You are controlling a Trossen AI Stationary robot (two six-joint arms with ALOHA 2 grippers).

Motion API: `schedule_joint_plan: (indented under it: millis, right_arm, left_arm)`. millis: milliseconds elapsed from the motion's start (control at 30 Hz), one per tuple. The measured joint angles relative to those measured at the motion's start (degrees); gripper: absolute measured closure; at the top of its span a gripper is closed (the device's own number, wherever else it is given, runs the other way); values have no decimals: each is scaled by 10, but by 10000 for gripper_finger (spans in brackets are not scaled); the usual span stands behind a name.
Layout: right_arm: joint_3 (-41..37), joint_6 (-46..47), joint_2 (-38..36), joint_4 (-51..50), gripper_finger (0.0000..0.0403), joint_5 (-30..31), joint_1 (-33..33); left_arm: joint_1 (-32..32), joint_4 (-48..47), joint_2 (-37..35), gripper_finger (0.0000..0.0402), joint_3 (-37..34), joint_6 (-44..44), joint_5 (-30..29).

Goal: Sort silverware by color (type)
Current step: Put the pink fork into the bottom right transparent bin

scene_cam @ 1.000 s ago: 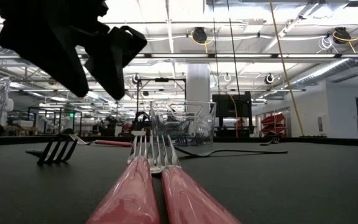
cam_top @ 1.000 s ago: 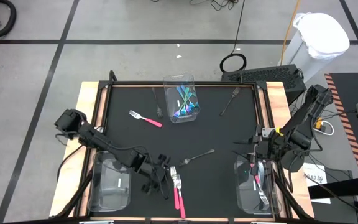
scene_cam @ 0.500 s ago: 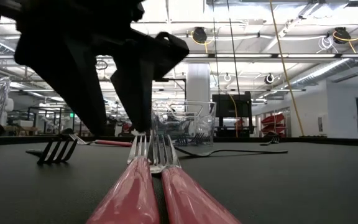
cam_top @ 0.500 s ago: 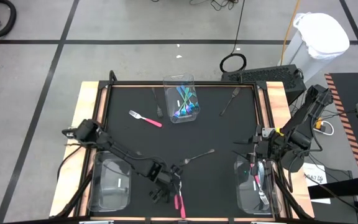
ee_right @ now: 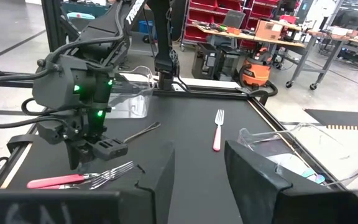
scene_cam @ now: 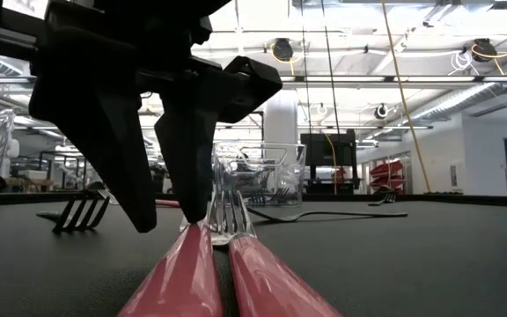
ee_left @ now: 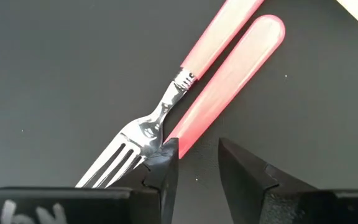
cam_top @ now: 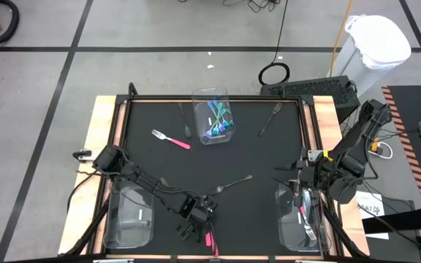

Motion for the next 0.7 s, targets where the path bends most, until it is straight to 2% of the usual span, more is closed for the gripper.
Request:
schedule_joint_plan:
  millis: [333,467,700]
  right_arm:
    - [0,0,0,0,266,0,0]
    - [0,0,0,0,266,0,0]
    - [0,6,0,0,266,0,0]
  left_arm:
    - [-8,-2,0,288,0,49,-16]
    - [-22,-3,0,288,0,92,-71]
    - [-24,-2,0,271,0,105,-80]
